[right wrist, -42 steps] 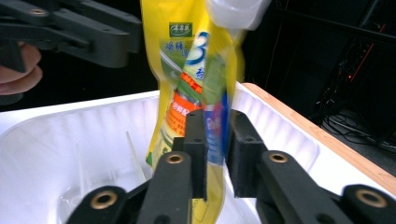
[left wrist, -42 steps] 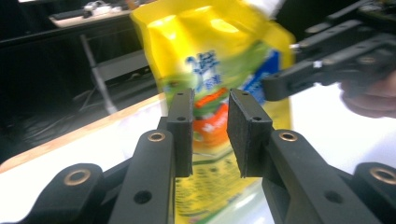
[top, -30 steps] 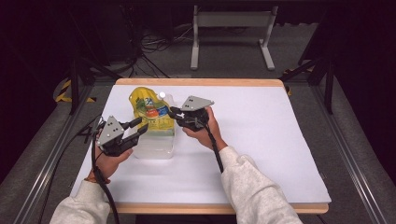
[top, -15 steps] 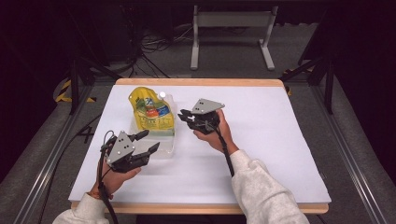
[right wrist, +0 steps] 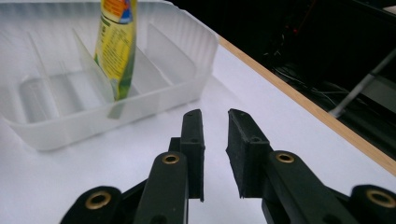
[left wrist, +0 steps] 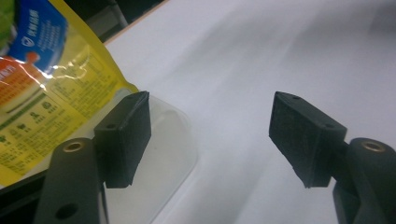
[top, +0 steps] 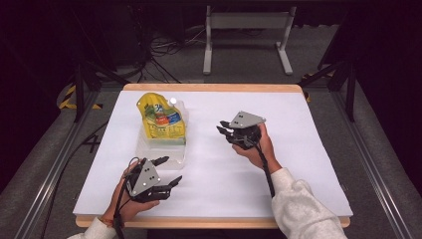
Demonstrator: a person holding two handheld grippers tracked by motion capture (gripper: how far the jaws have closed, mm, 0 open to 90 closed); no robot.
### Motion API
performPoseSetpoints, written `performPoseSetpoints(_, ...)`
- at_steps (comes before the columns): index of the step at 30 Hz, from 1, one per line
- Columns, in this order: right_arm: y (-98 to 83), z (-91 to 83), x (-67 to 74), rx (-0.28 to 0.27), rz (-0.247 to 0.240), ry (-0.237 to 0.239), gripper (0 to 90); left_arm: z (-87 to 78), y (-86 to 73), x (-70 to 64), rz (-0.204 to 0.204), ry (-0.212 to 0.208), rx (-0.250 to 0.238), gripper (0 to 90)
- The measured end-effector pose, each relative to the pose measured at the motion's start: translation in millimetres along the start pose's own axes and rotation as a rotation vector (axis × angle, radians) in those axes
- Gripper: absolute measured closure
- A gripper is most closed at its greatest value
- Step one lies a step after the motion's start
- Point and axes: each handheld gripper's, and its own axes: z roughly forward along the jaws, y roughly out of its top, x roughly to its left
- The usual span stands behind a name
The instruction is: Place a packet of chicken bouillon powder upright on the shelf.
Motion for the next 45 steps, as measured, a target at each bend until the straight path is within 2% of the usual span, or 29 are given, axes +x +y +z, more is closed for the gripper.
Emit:
performPoseSetpoints(4,-4.7,-10.8,-4.9,0.020,0.002,-0.027,73.3,3.2,-4.8,-4.8,-0.003,-0.023,0.016,26.3)
performPoseSetpoints(10,-18.5,-31.4,-12.7,0.061,0.001,-0.074,67.1,11.1,-13.4,-13.2,-0.009,-0.068,0.066,23.0)
performPoseSetpoints(13,-27.3,-42.0,-15.7,0.078,0.002,-0.092,64.4,12.7,-17.4,-13.3,-0.028,-0.083,0.078,21.2)
performPoseSetpoints(14,-31.3,-46.4,-17.0,0.092,-0.005,-0.105,61.9,12.6,-18.2,-12.9,-0.034,-0.083,0.082,20.5)
performPoseSetpoints(18,-41.4,-55.8,-18.9,0.115,-0.002,-0.113,57.2,12.7,-21.1,-11.6,-0.056,-0.090,0.091,19.0)
performPoseSetpoints(23,-54.8,-72.6,-21.5,0.138,-0.006,-0.136,46.3,14.7,-28.2,-9.9,-0.065,-0.106,0.127,15.5)
performPoseSetpoints(34,-81.5,-105.0,-20.2,0.175,-0.007,-0.174,33.9,16.7,-36.6,-7.5,-0.088,-0.119,0.169,10.1)
performPoseSetpoints(39,-96.1,-119.0,-17.4,0.197,-0.016,-0.179,28.3,15.0,-39.3,-5.8,-0.095,-0.121,0.170,8.8)
performPoseSetpoints(45,-113.5,-136.9,-15.1,0.211,0.004,-0.188,23.6,11.2,-41.6,-2.9,-0.108,-0.111,0.169,8.3)
